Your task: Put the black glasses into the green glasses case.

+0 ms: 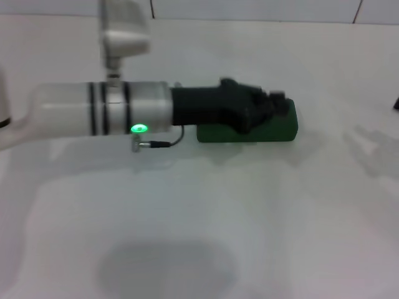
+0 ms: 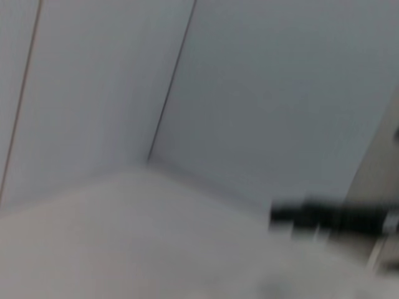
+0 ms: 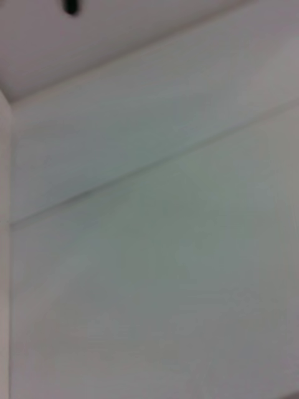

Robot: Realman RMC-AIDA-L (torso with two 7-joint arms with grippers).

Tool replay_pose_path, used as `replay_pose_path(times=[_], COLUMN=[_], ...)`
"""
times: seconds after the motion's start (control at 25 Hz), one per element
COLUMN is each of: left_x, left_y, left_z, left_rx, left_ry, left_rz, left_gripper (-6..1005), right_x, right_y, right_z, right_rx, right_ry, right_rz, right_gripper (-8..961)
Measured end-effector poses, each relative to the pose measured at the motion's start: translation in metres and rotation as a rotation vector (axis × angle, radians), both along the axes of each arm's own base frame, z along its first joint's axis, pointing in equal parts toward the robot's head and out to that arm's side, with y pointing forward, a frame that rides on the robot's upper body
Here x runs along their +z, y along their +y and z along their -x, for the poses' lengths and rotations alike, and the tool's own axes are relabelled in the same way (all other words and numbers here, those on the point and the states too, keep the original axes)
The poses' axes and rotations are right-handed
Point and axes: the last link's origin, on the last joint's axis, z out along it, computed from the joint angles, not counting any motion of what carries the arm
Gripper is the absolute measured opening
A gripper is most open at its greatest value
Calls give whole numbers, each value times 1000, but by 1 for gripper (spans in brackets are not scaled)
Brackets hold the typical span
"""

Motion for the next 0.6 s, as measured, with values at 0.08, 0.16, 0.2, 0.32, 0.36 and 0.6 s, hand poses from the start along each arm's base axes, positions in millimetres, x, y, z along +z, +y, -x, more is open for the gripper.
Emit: replay_pose_path(times=[0.08, 0.16, 0.2, 0.32, 0.36, 0.6], left_x=[17, 36, 42, 66, 75, 103], left_y=[-11, -24, -28, -40, -44, -72], left_z=[7, 22, 28, 51, 59, 81], left_rx=[-28, -35, -33, -26, -31, -114], left_ry=[-90, -161, -180, -194, -189, -193], left_rz=[-41, -115, -143, -193, -191, -100], left_gripper=[133, 146, 152, 234, 272, 515], right_x=[-5, -10, -13, -21, -26, -49], right_y=[-3, -5, -6, -11, -12, -8], right_z=[8, 19, 28, 53, 62, 105], right_rx=[73, 153, 204, 337, 382, 557], right_ry=[-27, -32, -17, 43, 59, 74], right_rz=[42, 93, 120, 196, 228, 383], right_gripper=[353, 353, 354, 355, 468, 748])
